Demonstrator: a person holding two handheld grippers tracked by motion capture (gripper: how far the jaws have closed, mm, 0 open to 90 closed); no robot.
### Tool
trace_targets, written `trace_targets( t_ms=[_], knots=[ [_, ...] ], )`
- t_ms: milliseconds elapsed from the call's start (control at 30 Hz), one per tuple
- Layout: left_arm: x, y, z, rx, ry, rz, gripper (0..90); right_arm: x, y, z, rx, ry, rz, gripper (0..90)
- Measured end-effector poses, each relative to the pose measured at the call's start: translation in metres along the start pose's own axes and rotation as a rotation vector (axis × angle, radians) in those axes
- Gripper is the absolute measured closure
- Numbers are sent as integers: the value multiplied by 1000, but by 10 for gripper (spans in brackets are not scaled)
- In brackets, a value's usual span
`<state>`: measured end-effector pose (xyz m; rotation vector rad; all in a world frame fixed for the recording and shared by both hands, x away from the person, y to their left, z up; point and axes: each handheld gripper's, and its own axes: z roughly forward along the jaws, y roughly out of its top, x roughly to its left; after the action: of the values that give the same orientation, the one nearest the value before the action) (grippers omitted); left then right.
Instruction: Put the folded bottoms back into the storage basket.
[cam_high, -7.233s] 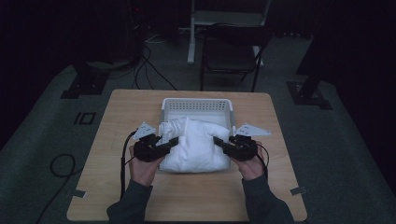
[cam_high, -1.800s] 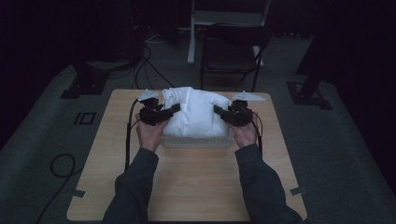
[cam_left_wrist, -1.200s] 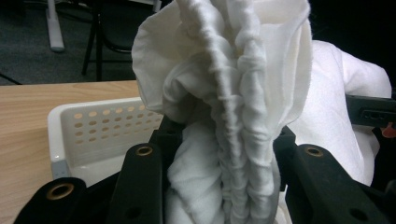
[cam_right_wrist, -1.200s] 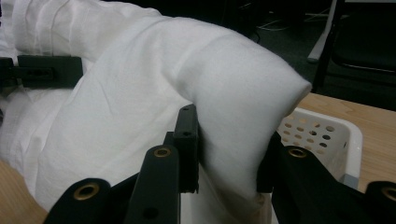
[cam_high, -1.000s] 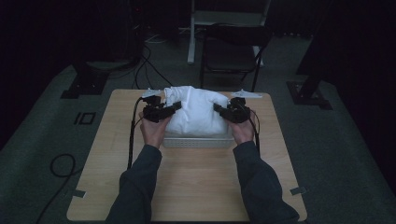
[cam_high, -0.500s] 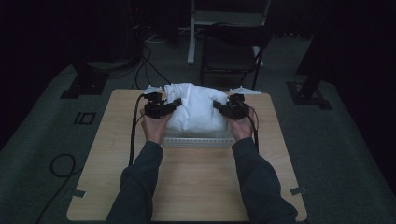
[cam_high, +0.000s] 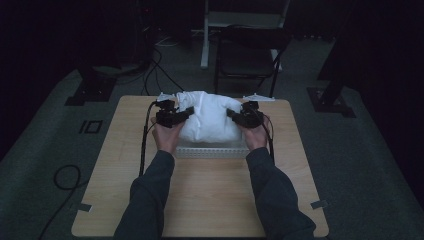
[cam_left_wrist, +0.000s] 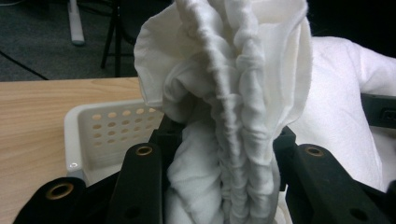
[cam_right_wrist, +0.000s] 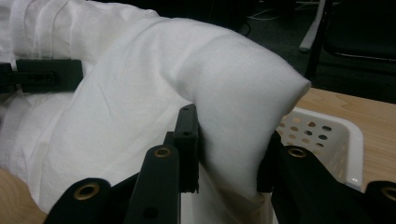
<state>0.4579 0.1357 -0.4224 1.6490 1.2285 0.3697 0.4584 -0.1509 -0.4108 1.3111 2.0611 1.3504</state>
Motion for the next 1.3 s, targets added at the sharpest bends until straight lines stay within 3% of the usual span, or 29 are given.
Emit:
trace_targets(
  t_ms=[633,967,1300],
  knots=[
    [4,-9,16,50,27,-7,604,-7,-10,18,59,-23,4,711],
    [7,-18,25,79,59,25,604,-7,-16,25,91,-35,4,711],
    [11,-24,30,92,65,1,604,-7,-20,32,112,-43,-4,710]
  ],
)
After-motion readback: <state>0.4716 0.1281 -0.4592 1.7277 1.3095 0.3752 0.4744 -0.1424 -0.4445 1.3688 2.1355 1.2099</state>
